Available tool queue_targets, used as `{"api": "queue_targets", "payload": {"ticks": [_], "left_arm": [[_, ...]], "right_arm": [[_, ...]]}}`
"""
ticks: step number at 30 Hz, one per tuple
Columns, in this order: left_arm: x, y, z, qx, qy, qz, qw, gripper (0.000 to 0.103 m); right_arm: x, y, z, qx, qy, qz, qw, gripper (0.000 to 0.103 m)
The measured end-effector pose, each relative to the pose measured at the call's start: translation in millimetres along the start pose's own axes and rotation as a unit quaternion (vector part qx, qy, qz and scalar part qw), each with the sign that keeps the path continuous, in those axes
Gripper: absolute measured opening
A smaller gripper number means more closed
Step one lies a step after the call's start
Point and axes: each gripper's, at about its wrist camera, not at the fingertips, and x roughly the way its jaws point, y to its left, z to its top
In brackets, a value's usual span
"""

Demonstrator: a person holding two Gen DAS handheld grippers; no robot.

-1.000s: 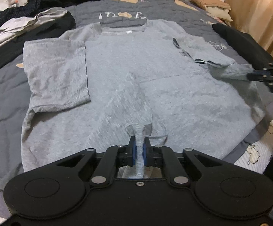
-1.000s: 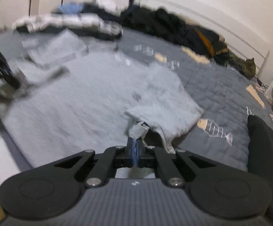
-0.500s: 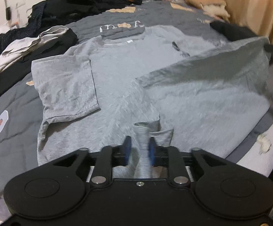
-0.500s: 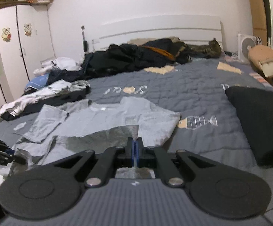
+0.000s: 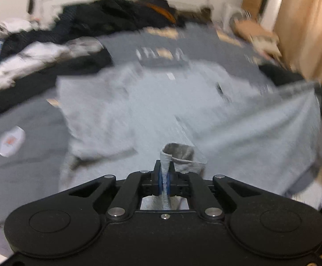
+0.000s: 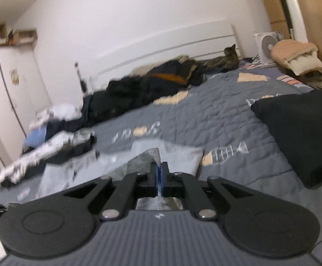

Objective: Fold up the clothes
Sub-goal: 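Lift the hem with both grippers and fold it over toward the collar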

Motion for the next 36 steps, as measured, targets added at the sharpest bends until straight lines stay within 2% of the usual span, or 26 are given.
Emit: {"api": "queue_targets", "payload": {"ticks": [4, 8, 11, 12, 16, 21, 25, 27, 29, 32, 36], "left_arm": [[-21.9, 18.8, 30.5, 0.004, -0.031, 0.035, 0.9989, 0.003], [-15.3, 34.7, 62.7, 0.015, -0.038, 0.062, 0.9972, 0.003], [6.1, 45.7, 80.6, 0.019, -0.024, 0.064, 0.9975, 0.003], [12.6, 47.9, 82.3, 0.019, -0.018, 0.063, 0.9977, 0.003], [31.0, 52.6, 76.7, 0.025, 0.0, 0.064, 0.9976, 0.003], [38.3, 61.9, 62.0, -0.011, -0.01, 0.055, 0.9983, 0.003], [37.7, 63.3, 54.3, -0.037, -0.022, 0.048, 0.9979, 0.003], [37.7, 61.2, 49.7, -0.047, -0.027, 0.046, 0.9975, 0.003], [38.5, 60.4, 45.5, -0.054, -0.03, 0.045, 0.9971, 0.003], [38.6, 60.7, 41.4, -0.062, -0.033, 0.045, 0.9966, 0.004], [40.4, 60.5, 36.1, -0.075, -0.037, 0.04, 0.9957, 0.004]], "right_arm": [[8.3, -2.4, 18.6, 0.016, -0.023, -0.011, 1.0, 0.001], [35.6, -6.1, 39.8, 0.023, -0.033, -0.026, 0.999, 0.0], [67.8, -11.9, 53.9, 0.018, -0.015, -0.034, 0.999, 0.0], [81.0, -15.8, 56.7, 0.016, 0.009, -0.032, 0.999, 0.0], [104.6, -22.4, 49.6, -0.011, 0.088, -0.017, 0.996, 0.001], [117.6, -27.3, 20.0, -0.039, 0.145, -0.025, 0.988, 0.007], [125.0, -28.2, 6.1, -0.057, 0.174, -0.036, 0.982, 0.015], [127.3, -29.8, 0.8, -0.058, 0.18, -0.04, 0.981, 0.028], [132.0, -33.2, -0.6, -0.057, 0.188, -0.041, 0.98, 0.036], [138.1, -34.7, -3.7, -0.04, 0.206, -0.033, 0.977, 0.039], [148.4, -38.4, -11.9, -0.022, 0.23, -0.052, 0.972, 0.039]]}}
